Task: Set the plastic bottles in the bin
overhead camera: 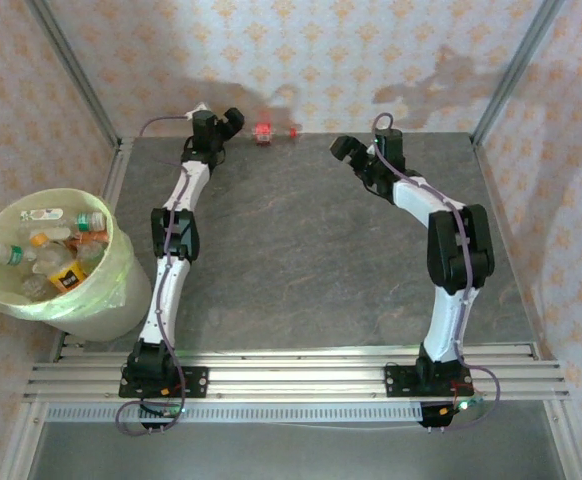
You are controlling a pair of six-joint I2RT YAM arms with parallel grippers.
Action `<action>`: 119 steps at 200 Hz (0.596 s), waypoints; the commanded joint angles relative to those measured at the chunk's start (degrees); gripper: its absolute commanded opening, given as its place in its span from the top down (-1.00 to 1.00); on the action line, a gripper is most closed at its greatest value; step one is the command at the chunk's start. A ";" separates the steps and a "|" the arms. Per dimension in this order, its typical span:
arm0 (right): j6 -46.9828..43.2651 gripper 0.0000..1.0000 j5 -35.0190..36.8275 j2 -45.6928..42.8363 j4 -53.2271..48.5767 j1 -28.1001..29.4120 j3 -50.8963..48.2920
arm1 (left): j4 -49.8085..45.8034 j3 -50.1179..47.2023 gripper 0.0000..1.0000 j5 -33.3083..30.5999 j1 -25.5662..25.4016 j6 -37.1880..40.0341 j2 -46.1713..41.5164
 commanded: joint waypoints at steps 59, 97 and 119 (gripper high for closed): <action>2.93 -0.99 5.75 7.65 0.53 -0.44 8.98 | -7.94 -14.07 -0.94 10.81 -8.36 13.52 -13.11; 6.18 -0.99 8.01 8.23 0.00 -1.69 8.93 | -9.87 -17.42 -0.90 14.12 -12.25 16.77 -17.12; 6.72 -0.99 10.36 8.41 -2.87 -2.40 9.43 | -11.33 -24.16 -0.90 10.75 -15.43 21.77 -23.15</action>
